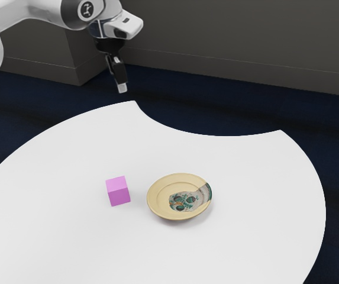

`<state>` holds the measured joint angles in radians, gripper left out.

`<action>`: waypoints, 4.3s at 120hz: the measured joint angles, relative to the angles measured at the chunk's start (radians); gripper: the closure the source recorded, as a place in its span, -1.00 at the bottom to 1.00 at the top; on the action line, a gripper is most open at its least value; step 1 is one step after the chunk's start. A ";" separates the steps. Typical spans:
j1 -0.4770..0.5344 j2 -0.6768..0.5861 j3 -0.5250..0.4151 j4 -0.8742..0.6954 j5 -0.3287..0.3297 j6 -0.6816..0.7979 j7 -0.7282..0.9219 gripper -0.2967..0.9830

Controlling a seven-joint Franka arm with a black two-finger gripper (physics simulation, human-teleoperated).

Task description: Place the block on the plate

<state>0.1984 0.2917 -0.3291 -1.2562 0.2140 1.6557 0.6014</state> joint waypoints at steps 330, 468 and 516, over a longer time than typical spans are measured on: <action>-0.056 0.033 0.058 -0.584 -0.079 0.557 -0.042 0.05; -0.170 0.080 0.030 -0.322 -0.151 0.322 -0.015 -0.52; -0.190 0.044 0.035 -0.238 -0.144 0.135 -0.012 -0.53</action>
<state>0.0079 0.3355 -0.2945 -1.4937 0.0701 1.7907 0.5897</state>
